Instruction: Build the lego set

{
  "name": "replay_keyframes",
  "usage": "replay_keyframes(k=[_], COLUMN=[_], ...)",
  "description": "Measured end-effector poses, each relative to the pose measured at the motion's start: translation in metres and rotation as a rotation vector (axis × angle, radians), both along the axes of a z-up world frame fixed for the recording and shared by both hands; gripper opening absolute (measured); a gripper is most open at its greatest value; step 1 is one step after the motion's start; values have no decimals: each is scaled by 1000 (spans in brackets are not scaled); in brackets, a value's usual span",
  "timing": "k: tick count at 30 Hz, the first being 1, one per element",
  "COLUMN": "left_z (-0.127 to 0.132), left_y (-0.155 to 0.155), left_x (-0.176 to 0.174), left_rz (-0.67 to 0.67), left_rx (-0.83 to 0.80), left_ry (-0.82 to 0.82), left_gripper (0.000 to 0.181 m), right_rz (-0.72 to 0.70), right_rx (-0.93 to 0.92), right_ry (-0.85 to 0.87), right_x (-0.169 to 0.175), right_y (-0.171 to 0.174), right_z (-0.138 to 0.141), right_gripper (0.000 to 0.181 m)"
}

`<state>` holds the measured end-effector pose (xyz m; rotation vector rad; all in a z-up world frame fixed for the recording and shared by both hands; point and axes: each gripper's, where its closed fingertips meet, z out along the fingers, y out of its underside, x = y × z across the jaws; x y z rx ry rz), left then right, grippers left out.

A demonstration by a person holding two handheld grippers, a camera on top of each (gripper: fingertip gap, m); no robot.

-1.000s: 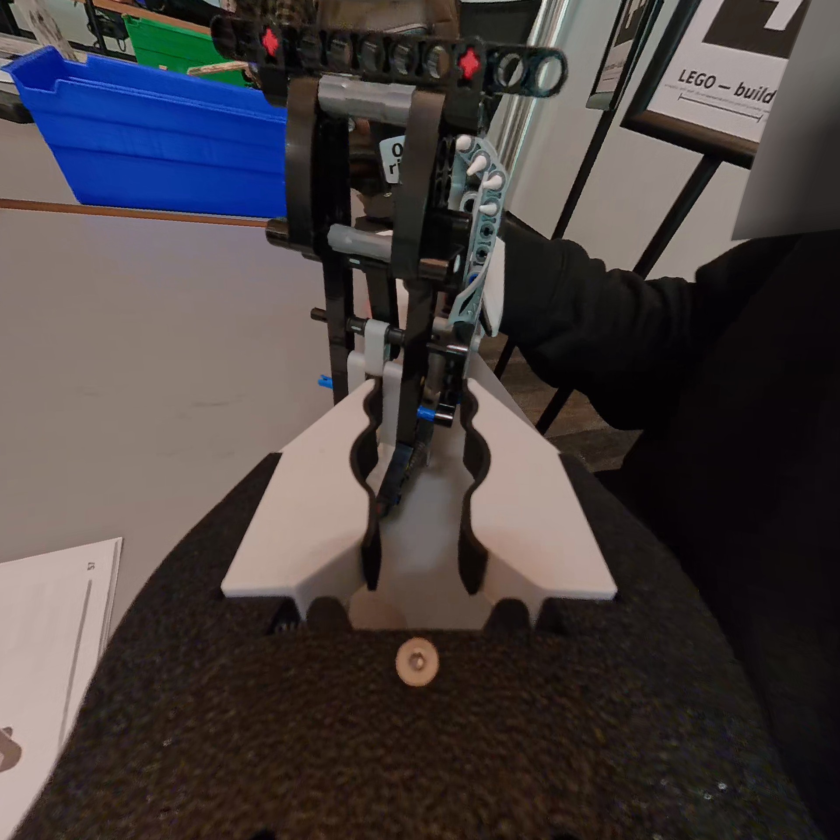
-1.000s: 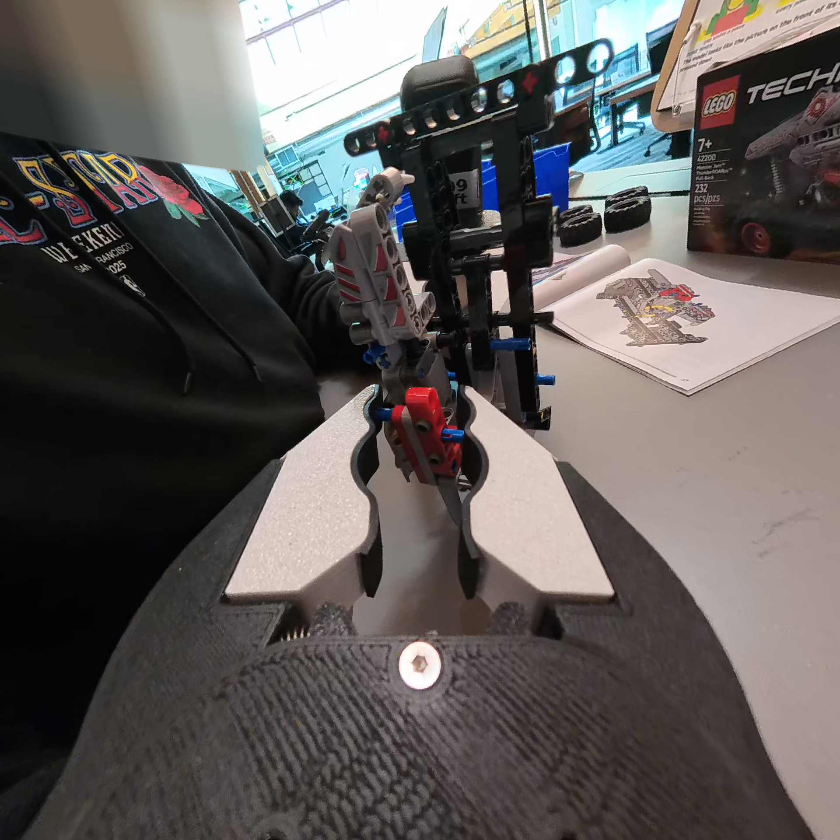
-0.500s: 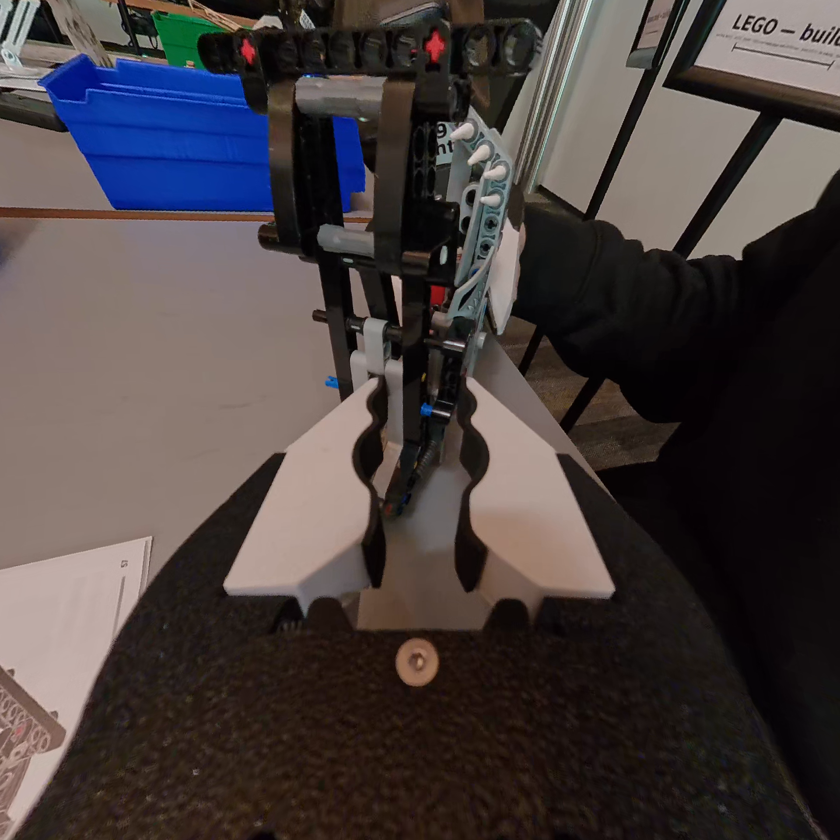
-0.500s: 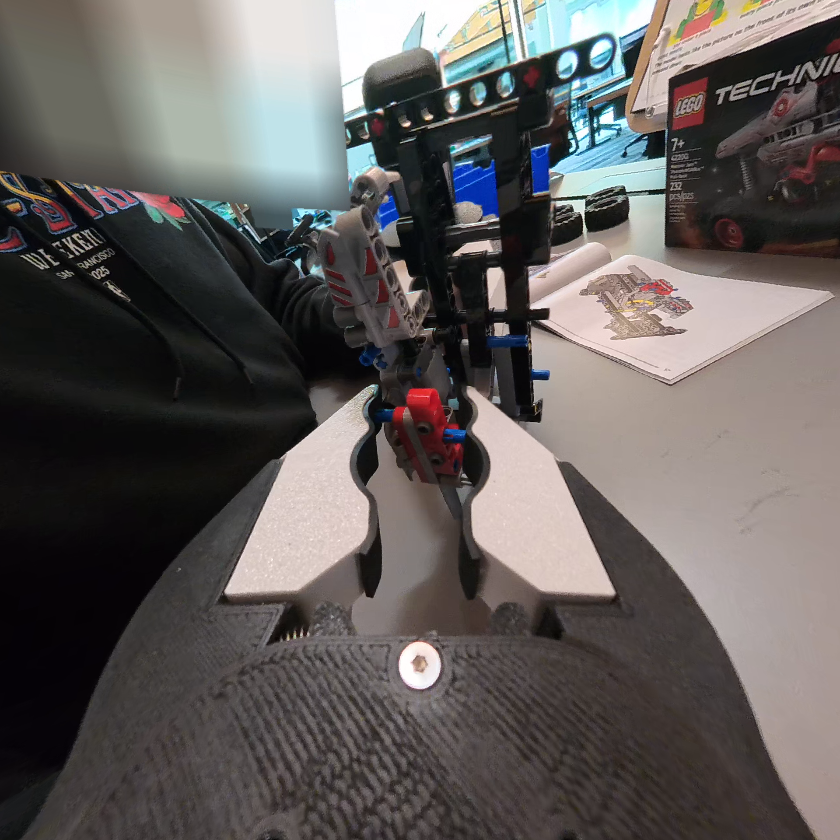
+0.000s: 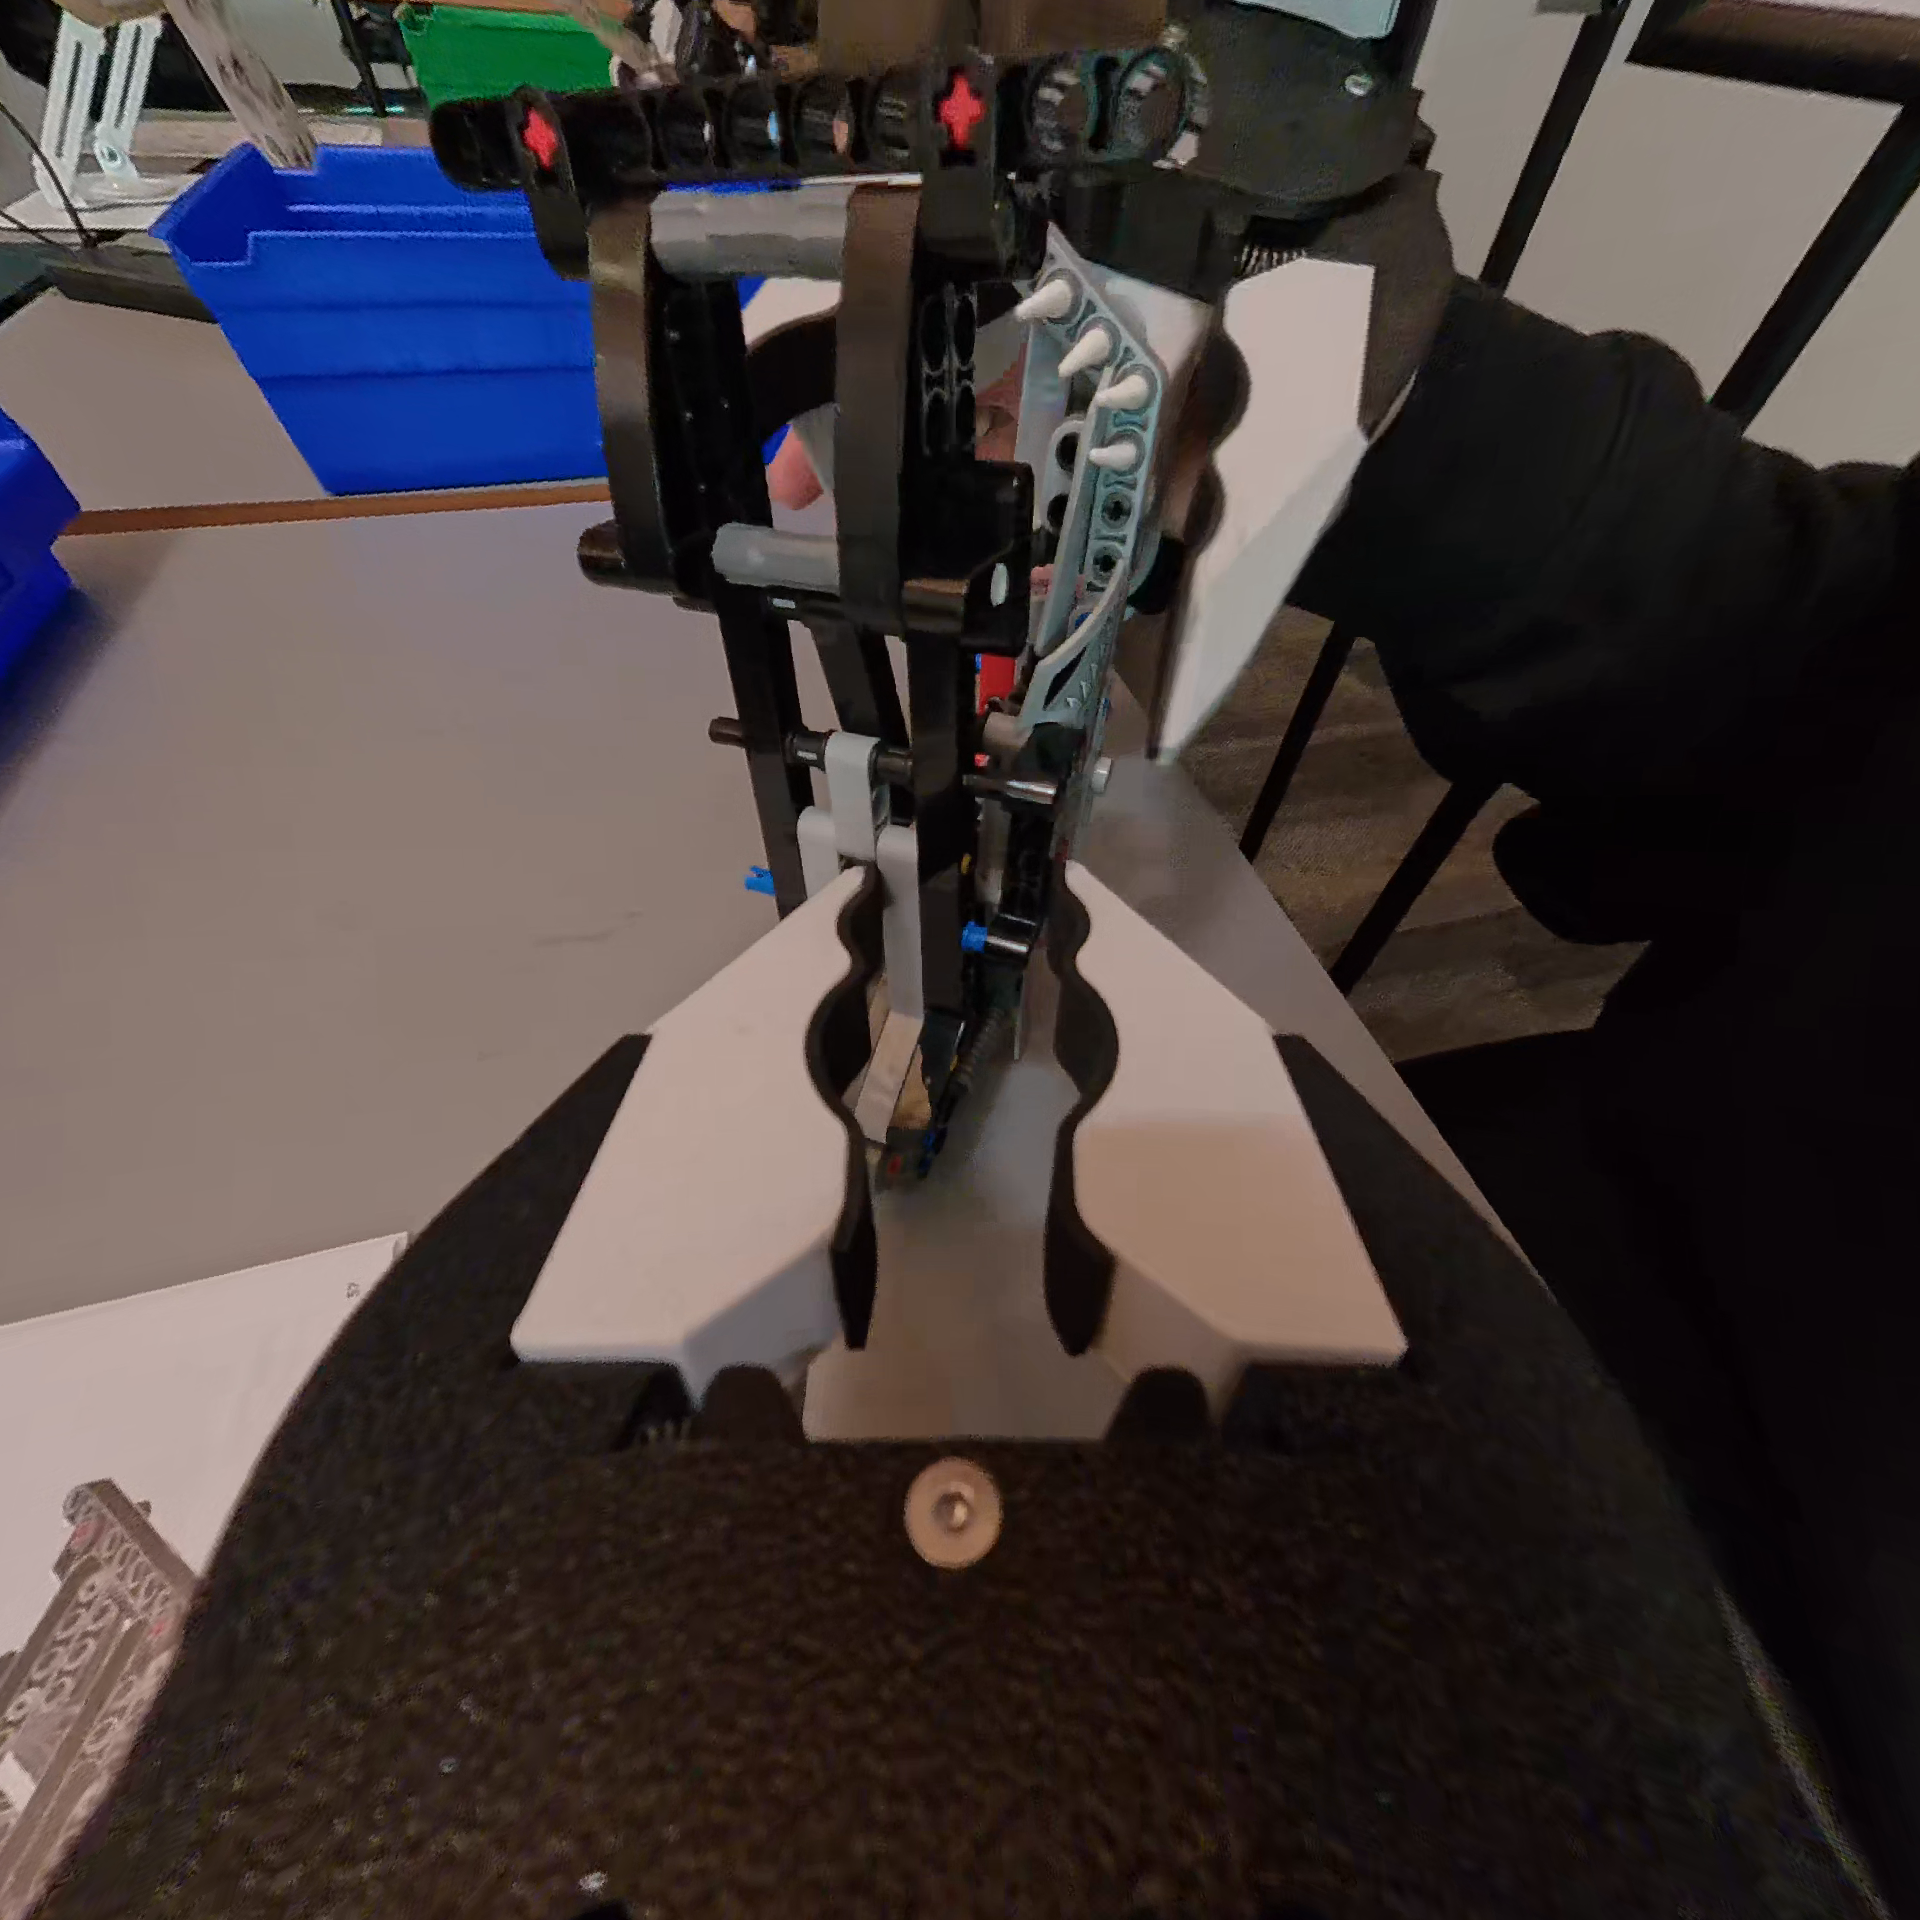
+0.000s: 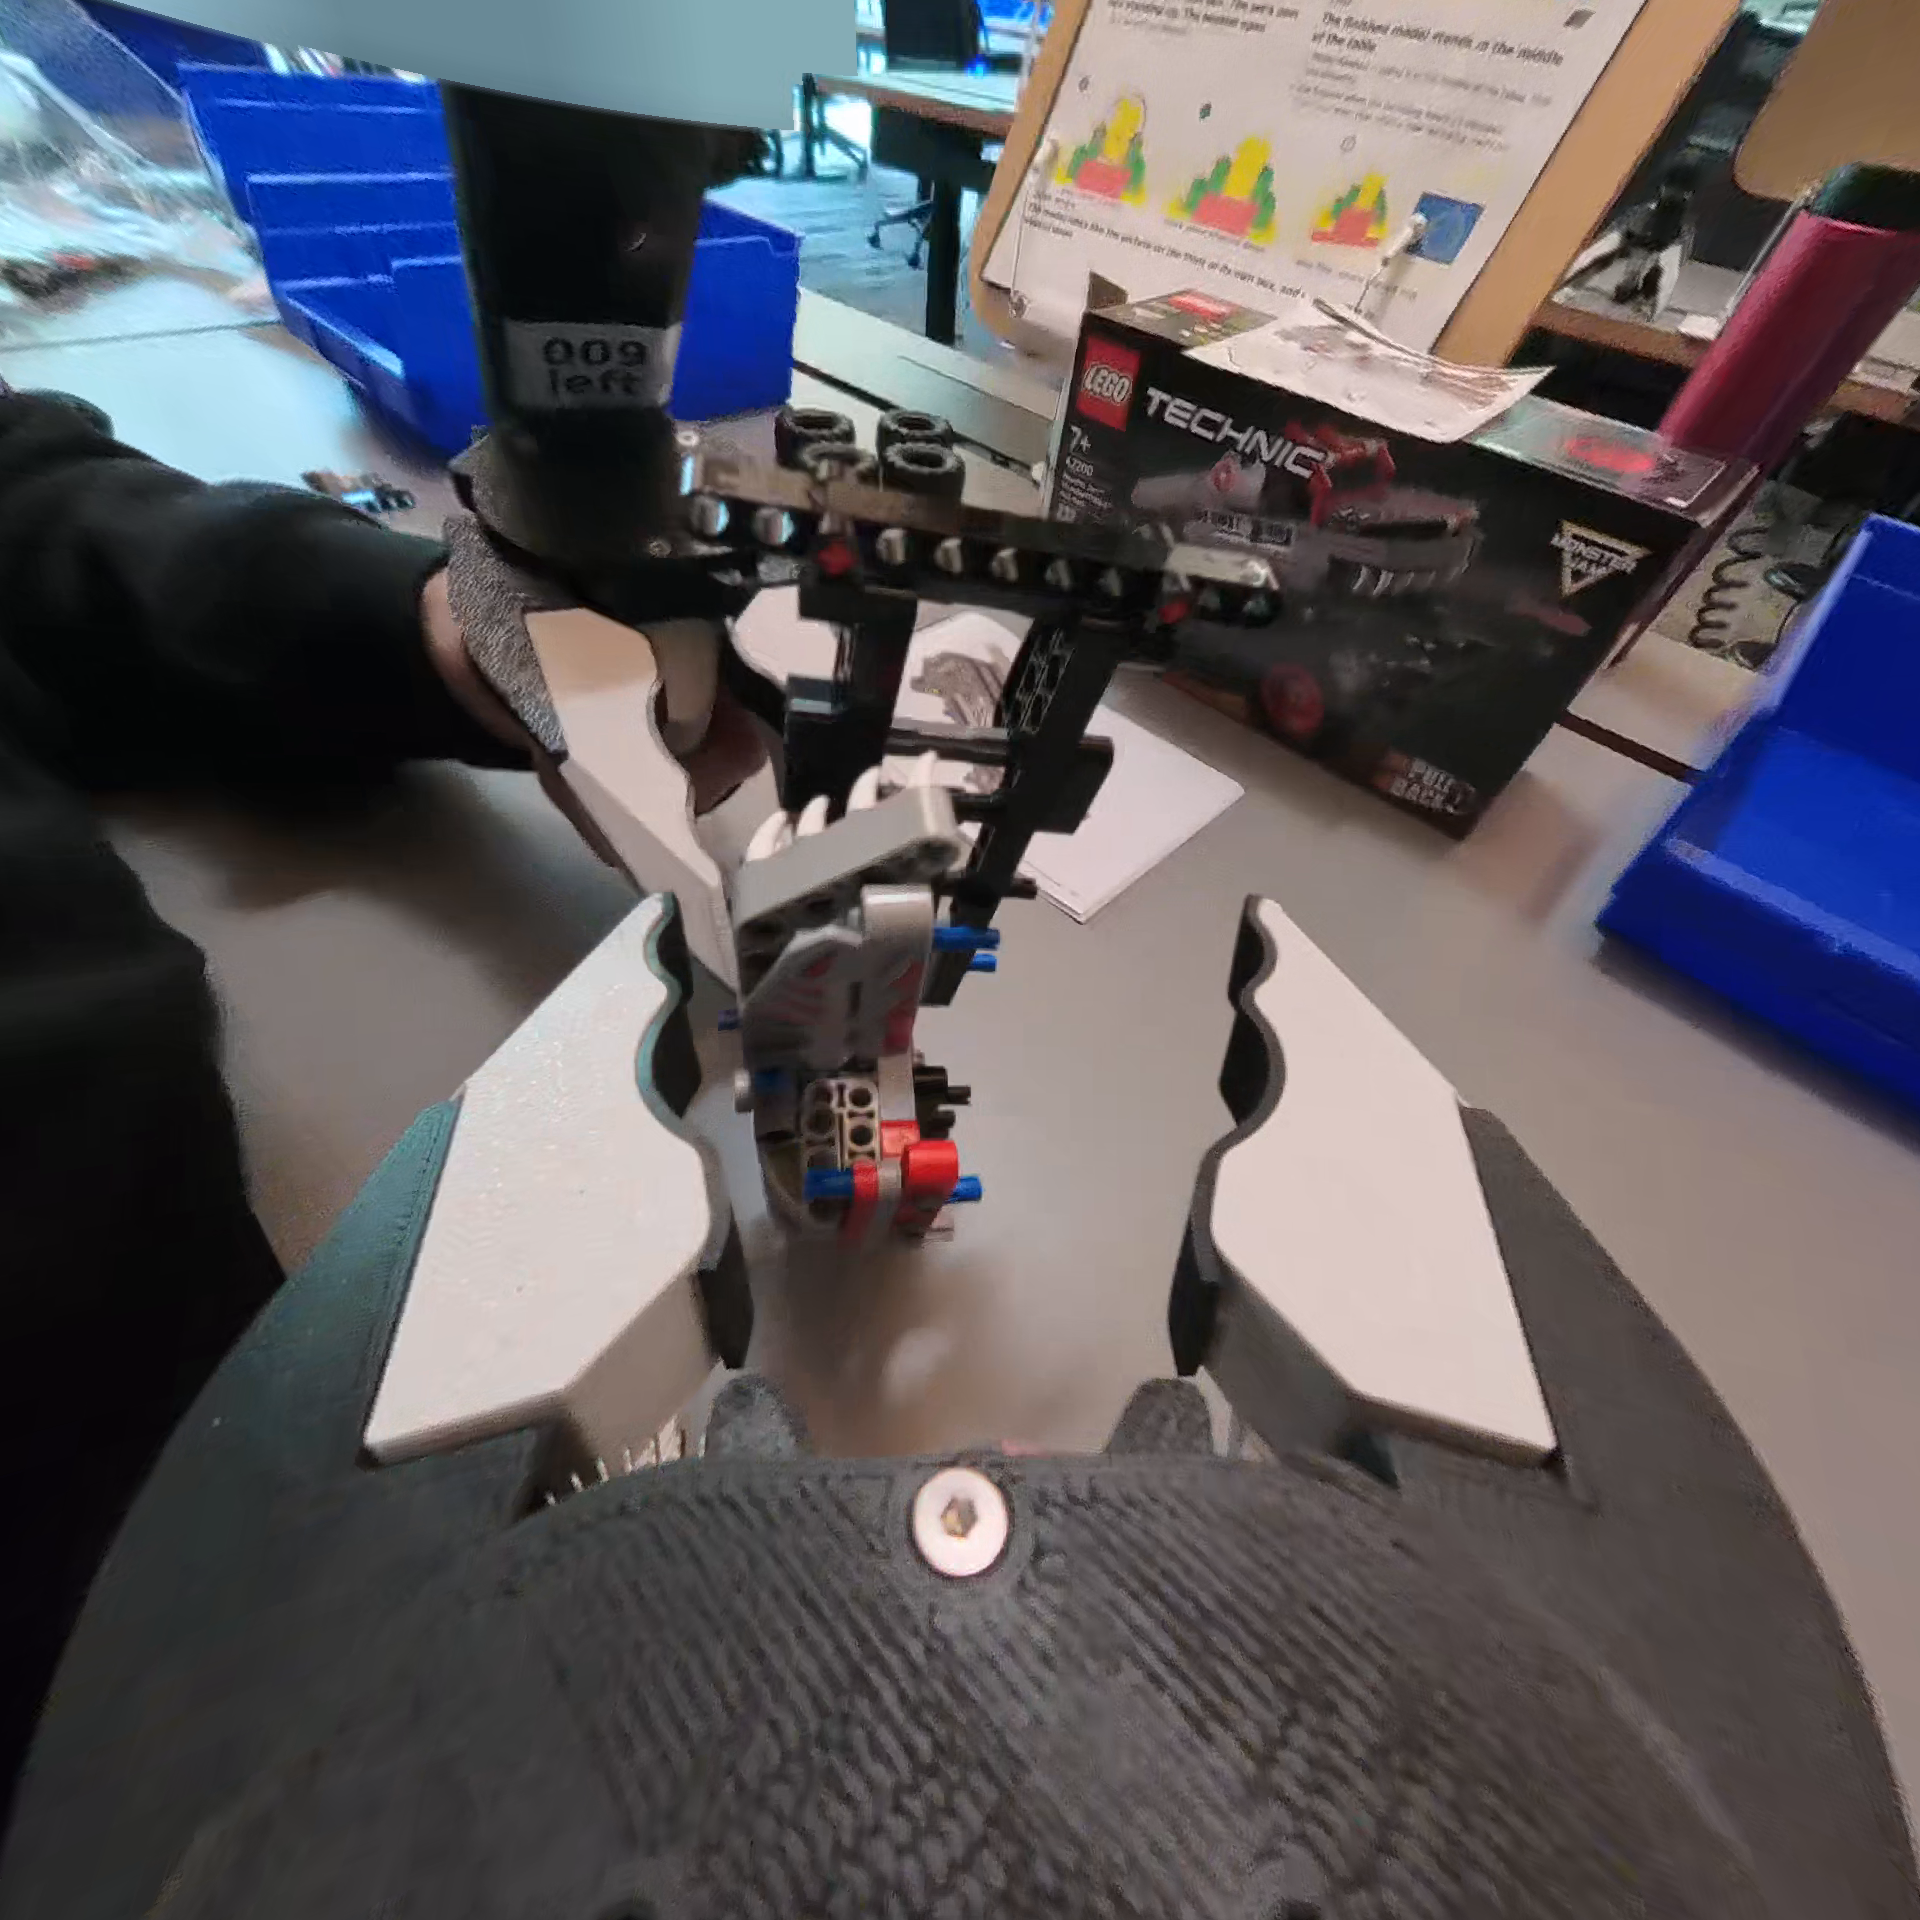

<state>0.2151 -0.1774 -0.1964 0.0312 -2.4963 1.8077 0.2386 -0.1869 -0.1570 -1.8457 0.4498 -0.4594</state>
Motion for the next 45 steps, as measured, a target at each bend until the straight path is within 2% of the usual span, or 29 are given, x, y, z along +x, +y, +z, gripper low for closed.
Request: replay_keyframes(k=[3, 6, 9, 12, 15, 19, 20, 23, 38, 45], left_z=[1, 2, 2, 2, 3, 2, 2, 1, 2, 2], left_y=[1, 3, 5, 7, 9, 10, 11, 11, 4, 3], left_x=[2, 2, 8, 10, 10, 6, 6, 2, 1, 0], left_rz=[29, 40, 79, 85, 78, 49, 47, 12, 44, 49], left_rx=[22, 46, 65, 86, 103, 129, 126, 113, 51, 55], left_ry=[-54, -85, -101, -130, -154, -195, -193, -179, -112, -146], left_gripper=[29, 29, 29, 29, 29, 29, 29, 28, 28, 27], right_rz=[72, 92, 154, 161, 199, 257, 272, 308, 257, 248], right_rx=[27, -69, -106, -143, -160, -84, -63, -17, -10, -3], right_ry=[35, 3, -28, -14, -15, -29, -22, 8, 14, -4], right_x=[-1, 3, 0, 4, 1, -3, -4, -8, -5, -8], right_y=[12, 15, 20, 21, 25, 33, 34, 34, 27, 27], right_z=[-1, -11, -11, -15, -16, -11, -10, -10, -11, -10], right_gripper=[94, 97, 68, 74, 72, 77, 71, 69, 63, 63])
